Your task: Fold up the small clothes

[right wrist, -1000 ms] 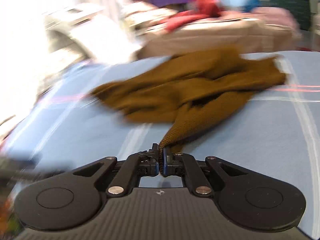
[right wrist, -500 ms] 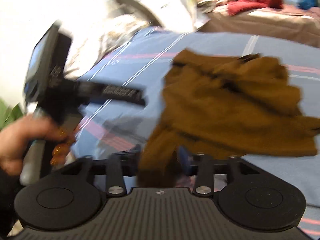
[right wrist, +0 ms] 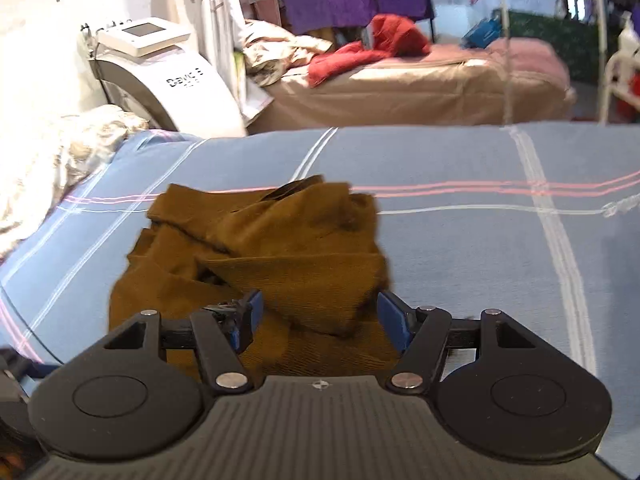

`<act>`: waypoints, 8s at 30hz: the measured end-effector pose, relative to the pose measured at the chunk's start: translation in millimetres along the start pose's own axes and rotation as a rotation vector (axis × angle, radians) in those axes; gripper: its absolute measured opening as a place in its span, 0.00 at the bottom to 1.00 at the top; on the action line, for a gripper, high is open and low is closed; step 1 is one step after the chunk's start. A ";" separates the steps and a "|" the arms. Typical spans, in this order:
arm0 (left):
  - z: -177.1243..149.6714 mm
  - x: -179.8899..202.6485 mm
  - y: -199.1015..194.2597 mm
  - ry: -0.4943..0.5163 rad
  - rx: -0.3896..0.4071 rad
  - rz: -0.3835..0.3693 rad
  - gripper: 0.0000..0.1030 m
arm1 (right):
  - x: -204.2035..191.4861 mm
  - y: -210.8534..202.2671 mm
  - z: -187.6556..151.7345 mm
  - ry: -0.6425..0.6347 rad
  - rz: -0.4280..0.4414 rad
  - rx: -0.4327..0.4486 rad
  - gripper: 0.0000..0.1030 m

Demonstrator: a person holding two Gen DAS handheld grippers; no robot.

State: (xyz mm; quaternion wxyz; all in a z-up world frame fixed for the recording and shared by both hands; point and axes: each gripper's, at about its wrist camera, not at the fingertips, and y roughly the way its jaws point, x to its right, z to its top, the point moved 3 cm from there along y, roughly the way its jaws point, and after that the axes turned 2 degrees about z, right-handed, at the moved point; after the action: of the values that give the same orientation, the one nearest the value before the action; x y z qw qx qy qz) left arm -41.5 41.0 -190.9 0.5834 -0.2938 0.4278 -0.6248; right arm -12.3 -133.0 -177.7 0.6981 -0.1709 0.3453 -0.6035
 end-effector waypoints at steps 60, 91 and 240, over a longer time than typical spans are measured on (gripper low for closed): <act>-11.7 36.0 -15.4 0.107 0.024 -0.192 0.92 | -159.2 -4.7 83.3 -0.179 0.470 0.005 1.00; -0.9 49.1 -0.2 0.158 0.089 -0.157 0.98 | 150.9 -80.7 6.3 -0.060 -0.746 0.063 0.32; 123.3 -62.6 55.0 0.138 0.060 -0.265 1.00 | 89.7 -88.3 -51.9 0.191 -0.083 -0.121 1.00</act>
State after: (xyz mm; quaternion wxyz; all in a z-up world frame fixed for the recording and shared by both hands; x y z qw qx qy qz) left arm 100.8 81.2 -174.0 0.4735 -0.2863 0.4056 -0.7275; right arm -109.1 -228.7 -181.0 0.6250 -0.1687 0.4386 -0.6234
